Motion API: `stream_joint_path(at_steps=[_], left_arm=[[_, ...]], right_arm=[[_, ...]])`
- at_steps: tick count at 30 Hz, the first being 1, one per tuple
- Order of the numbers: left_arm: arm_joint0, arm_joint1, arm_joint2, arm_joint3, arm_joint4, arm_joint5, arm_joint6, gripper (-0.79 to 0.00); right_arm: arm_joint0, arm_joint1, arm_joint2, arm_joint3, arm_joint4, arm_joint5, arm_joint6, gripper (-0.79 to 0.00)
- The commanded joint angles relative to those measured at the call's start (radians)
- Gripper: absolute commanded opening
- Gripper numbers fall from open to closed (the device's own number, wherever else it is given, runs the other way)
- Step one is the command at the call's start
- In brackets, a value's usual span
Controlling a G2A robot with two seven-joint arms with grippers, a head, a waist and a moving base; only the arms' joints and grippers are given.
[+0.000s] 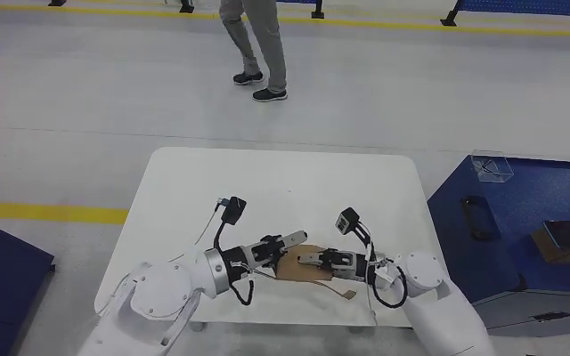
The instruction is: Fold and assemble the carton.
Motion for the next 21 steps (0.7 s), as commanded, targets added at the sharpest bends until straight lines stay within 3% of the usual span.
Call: stream_joint_path(at_steps=[1, 21], left_arm=[[0.0, 0.0, 0.008, 0.001, 0.008, -0.004, 0.005, 0.0], [0.035, 0.004, 0.02, -0.038, 0.034, -0.044, 0.025, 0.0]], right_arm=[[-0.002, 0.0, -0.003, 0.0, 0.0, -0.003, -0.003, -0.785], [-0.012, 0.002, -0.018, 0.002, -0.011, -0.017, -0.015, -0.785]])
